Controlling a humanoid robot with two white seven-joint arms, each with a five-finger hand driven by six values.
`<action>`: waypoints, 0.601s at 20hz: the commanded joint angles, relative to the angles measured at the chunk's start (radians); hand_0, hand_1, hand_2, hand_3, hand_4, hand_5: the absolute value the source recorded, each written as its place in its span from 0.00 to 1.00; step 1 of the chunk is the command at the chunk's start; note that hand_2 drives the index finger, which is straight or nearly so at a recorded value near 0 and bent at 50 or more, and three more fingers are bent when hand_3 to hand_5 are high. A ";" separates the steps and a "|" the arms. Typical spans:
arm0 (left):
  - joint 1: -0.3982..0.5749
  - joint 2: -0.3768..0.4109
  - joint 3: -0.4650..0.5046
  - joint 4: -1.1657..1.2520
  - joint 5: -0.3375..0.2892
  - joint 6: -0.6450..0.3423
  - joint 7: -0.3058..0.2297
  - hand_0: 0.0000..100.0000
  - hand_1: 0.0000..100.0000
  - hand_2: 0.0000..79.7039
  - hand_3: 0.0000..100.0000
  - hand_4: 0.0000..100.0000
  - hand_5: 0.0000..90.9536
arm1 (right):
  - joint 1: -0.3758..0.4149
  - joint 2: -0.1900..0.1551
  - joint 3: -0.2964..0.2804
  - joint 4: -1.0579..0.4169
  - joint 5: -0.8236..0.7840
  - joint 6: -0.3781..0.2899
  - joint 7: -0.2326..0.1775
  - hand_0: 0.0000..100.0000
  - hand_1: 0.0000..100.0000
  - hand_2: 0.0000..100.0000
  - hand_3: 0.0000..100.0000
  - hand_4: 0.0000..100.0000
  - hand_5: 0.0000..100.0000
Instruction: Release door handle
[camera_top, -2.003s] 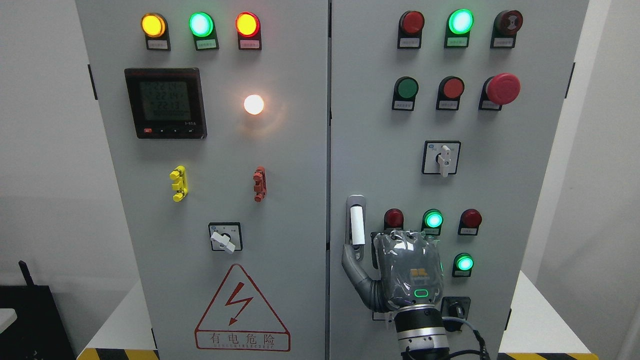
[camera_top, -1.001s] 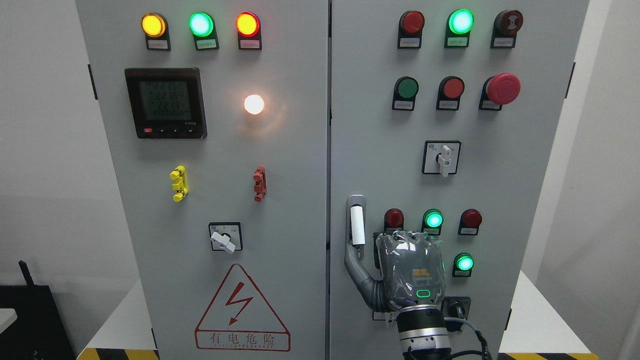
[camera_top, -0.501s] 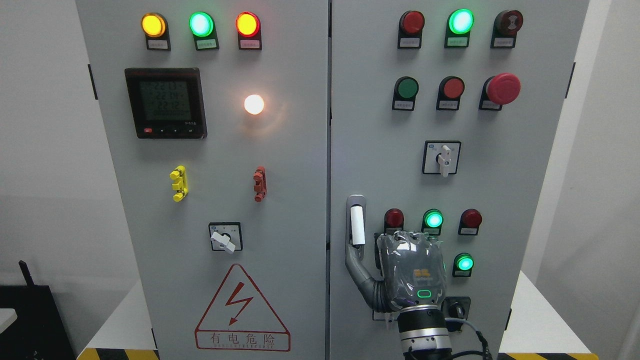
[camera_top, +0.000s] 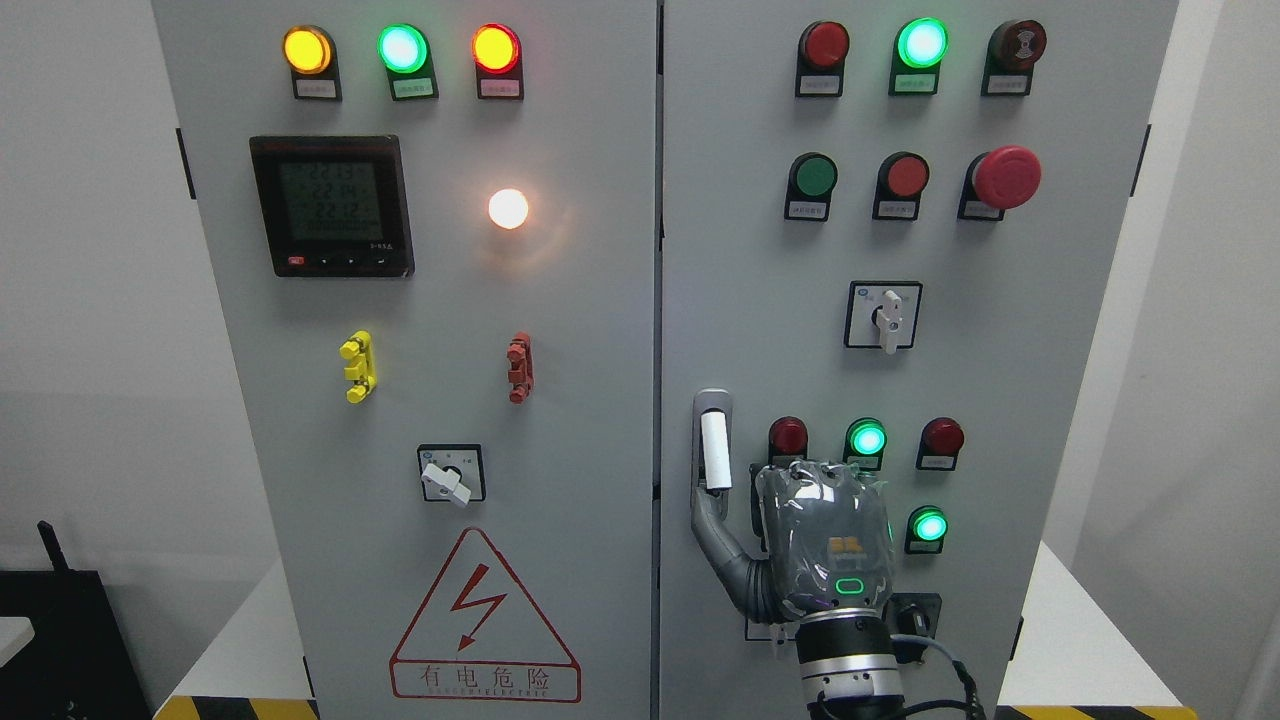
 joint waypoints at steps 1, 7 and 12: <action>-0.003 0.000 0.002 0.009 0.000 0.000 0.000 0.12 0.39 0.00 0.00 0.00 0.00 | -0.002 0.004 -0.001 0.000 0.000 0.001 -0.001 0.51 0.11 0.87 1.00 0.99 1.00; -0.003 0.000 0.002 0.009 0.000 0.000 0.000 0.12 0.39 0.00 0.00 0.00 0.00 | -0.002 0.004 -0.004 0.000 -0.001 0.001 -0.001 0.51 0.10 0.87 1.00 0.99 1.00; -0.003 0.000 0.002 0.009 0.000 0.000 0.000 0.12 0.39 0.00 0.00 0.00 0.00 | -0.002 0.004 -0.007 -0.002 -0.001 0.001 -0.001 0.51 0.10 0.87 1.00 0.99 1.00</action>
